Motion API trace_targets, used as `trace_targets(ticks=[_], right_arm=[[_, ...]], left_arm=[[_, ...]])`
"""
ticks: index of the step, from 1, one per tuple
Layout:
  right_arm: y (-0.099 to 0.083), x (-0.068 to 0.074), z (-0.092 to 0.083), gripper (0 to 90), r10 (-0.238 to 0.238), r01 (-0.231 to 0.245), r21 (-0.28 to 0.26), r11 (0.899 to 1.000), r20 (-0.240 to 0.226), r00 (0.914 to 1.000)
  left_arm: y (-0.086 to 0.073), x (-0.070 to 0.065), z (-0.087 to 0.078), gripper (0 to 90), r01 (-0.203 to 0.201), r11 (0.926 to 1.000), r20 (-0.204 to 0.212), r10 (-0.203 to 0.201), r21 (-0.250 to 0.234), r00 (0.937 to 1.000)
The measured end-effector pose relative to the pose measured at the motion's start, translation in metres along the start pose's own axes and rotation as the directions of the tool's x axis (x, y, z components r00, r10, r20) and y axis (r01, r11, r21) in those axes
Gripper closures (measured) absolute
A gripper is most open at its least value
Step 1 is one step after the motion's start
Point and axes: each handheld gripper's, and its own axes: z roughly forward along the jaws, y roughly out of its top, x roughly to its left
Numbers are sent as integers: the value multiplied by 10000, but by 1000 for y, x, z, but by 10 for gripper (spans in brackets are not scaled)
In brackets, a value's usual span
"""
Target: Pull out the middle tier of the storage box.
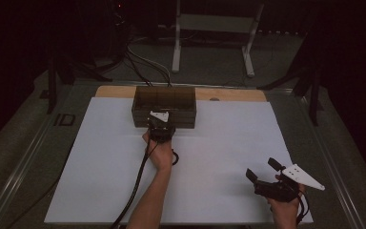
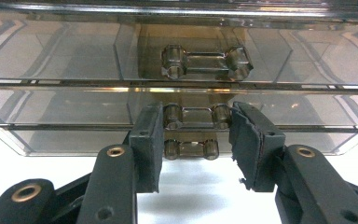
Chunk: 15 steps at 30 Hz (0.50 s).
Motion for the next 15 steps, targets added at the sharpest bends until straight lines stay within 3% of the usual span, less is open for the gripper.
trace_targets(ticks=[7, 15], right_arm=[[0, -2, -1, 0, 304, -305, -65, 9995, -60, 9995], [0, -2, -1, 0, 265, -265, -46, 9996, -13, 9996]], left_arm=[[0, -1, 1, 572, 52, 10000, -65, -52, 9, 10000], [0, -1, 2, 572, 76, 10000, -41, -76, 64, 10000]])
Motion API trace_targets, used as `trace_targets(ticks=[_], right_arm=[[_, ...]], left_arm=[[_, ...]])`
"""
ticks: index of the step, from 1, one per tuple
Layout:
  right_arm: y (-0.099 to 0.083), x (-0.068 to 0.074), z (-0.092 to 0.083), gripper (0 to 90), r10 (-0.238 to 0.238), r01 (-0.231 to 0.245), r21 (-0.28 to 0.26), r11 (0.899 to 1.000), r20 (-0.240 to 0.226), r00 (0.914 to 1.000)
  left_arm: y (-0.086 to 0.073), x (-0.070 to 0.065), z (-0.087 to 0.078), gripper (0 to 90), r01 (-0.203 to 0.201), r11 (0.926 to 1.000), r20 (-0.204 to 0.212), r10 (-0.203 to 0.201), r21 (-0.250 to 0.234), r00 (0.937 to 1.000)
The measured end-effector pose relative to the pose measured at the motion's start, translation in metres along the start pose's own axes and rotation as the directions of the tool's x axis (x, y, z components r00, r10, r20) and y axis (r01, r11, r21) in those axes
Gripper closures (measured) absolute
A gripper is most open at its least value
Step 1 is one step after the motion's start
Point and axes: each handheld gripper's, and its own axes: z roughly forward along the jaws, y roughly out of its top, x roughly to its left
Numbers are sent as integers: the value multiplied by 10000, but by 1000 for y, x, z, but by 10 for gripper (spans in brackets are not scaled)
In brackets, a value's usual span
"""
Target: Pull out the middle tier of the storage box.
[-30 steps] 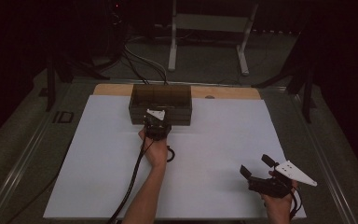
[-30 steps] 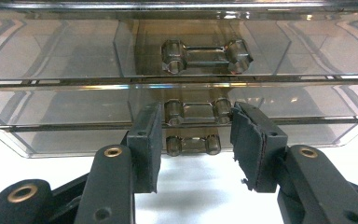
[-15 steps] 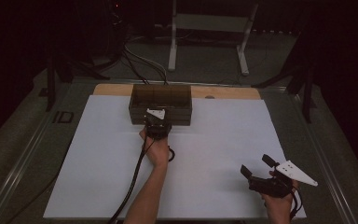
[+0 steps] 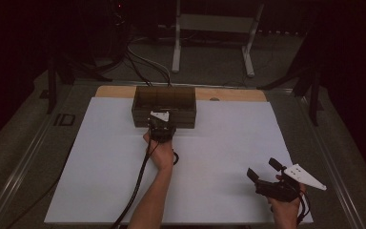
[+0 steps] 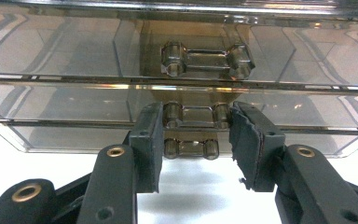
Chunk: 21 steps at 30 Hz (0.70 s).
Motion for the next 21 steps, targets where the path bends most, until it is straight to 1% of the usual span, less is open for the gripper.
trace_targets(ticks=[3, 4, 5, 9, 11, 14, 21], right_arm=[[0, 0, 0, 0, -32, 32, 2, 10000, -6, 10000], [0, 1, 0, 0, -26, 26, 0, 10000, -4, 10000], [0, 0, 0, 0, -10, 10, -4, 10000, -1, 10000], [0, 0, 0, 0, 3, -3, 3, 10000, 4, 10000], [0, 0, 0, 0, -17, 17, -3, 10000, 0, 10000], [0, 0, 0, 0, -18, 18, -2, 10000, 1, 10000], [0, 0, 0, 0, -26, 26, -5, 10000, 1, 10000]], left_arm=[[0, 0, 0, 572, -5, 10000, -58, 5, 48, 10000], [1, 0, 1, 572, 112, 9999, -39, -112, 126, 9999], [1, -1, 1, 574, 127, 9998, -45, -126, 150, 9999], [4, -1, 0, 578, 42, 9993, -111, -38, 366, 9999], [4, -1, 0, 579, 42, 9993, -111, -38, 366, 9999], [3, -3, -1, 580, -16, 9992, -224, 25, 405, 9997], [0, -3, -6, 579, -109, 9991, -244, 119, 402, 9996]])
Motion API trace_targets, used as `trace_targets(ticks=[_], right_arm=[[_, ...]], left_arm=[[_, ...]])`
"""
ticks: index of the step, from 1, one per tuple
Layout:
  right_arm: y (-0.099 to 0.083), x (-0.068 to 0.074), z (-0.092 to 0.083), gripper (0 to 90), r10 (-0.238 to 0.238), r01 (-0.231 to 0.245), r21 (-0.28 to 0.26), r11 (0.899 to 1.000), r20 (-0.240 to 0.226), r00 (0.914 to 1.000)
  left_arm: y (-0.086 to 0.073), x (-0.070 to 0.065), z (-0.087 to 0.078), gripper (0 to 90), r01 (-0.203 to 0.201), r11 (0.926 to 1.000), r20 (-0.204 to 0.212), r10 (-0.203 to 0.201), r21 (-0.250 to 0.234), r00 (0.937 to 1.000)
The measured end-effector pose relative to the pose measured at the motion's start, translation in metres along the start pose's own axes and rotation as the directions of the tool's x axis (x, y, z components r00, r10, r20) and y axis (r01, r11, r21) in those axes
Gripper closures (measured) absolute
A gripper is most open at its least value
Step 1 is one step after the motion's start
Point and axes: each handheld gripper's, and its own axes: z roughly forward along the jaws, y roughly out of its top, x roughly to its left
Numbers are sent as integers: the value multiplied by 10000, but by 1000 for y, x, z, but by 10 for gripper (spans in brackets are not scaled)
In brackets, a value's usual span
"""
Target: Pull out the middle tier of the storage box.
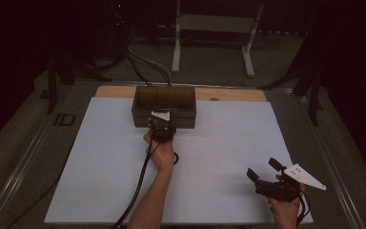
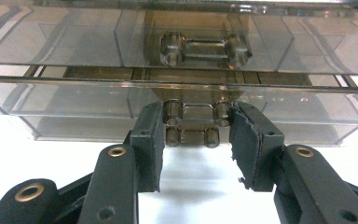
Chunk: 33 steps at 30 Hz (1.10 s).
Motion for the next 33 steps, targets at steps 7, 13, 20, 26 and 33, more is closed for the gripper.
trace_targets(ticks=[7, 13, 20, 26, 33], right_arm=[[0, 1, 1, 0, -39, 40, 23, 10000, -31, 10000], [0, 0, 1, 0, -22, 22, 22, 10000, -15, 10000], [0, 1, 1, 0, -44, 44, 27, 10000, -28, 10000], [0, 1, 1, 0, -32, 32, 32, 10000, -23, 10000], [0, 1, 1, 0, -39, 39, 35, 10000, -27, 10000]], left_arm=[[-6, -1, -8, 573, -59, 10000, 59, 59, -44, 10000], [-5, 4, -7, 257, 38, 9999, 204, -40, 98, 9998], [-3, 10, -7, 19, 147, 9995, 605, -164, 290, 9980], [-2, 14, -7, 8, -294, 9985, 502, 270, 471, 9984], [0, 22, -10, 8, -397, 9983, 799, 363, 417, 9961]])
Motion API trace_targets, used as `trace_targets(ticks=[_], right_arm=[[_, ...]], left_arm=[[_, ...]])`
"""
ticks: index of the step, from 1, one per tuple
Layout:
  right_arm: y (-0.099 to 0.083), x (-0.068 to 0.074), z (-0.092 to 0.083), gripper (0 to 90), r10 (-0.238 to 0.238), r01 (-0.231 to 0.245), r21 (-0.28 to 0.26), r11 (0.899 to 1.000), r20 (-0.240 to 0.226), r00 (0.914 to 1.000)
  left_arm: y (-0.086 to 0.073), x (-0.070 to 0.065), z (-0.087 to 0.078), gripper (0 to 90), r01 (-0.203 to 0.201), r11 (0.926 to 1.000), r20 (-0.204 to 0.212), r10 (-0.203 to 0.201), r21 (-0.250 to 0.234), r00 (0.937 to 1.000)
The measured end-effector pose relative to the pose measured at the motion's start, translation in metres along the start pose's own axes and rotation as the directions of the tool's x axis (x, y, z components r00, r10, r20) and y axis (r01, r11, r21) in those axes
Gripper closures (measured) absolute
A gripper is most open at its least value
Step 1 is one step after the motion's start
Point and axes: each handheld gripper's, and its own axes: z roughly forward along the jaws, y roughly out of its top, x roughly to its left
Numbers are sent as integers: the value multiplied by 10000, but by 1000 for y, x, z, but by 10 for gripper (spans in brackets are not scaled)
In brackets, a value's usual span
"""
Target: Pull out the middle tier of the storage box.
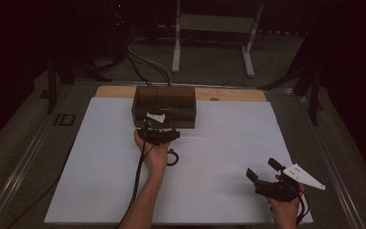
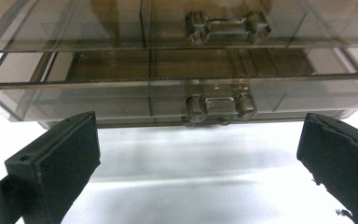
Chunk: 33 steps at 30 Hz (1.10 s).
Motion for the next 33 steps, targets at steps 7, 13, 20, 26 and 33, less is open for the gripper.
trace_targets(ticks=[7, 13, 20, 26, 33], right_arm=[[0, 0, 0, 0, 7, -7, 2, 10000, 8, 10000], [0, 0, 0, 0, 2, -2, 29, 10000, 18, 10000], [0, 0, 0, 0, 7, -8, 11, 10000, 20, 10000], [0, 0, 0, 0, 1, -1, 18, 10000, 28, 10000], [0, 1, 0, 0, -7, 7, 33, 10000, 28, 10000]], left_arm=[[3, 6, -7, 10, -194, 9998, 467, 198, -73, 9987], [7, 14, -13, 10, -354, 9989, 701, 375, -319, 9968], [11, 20, -16, 11, -572, 9974, 1185, 619, -431, 9910], [18, 27, -21, 11, -858, 9954, 1610, 916, -427, 9827], [23, 31, -23, 11, -1292, 9909, 2157, 1346, -390, 9671]])
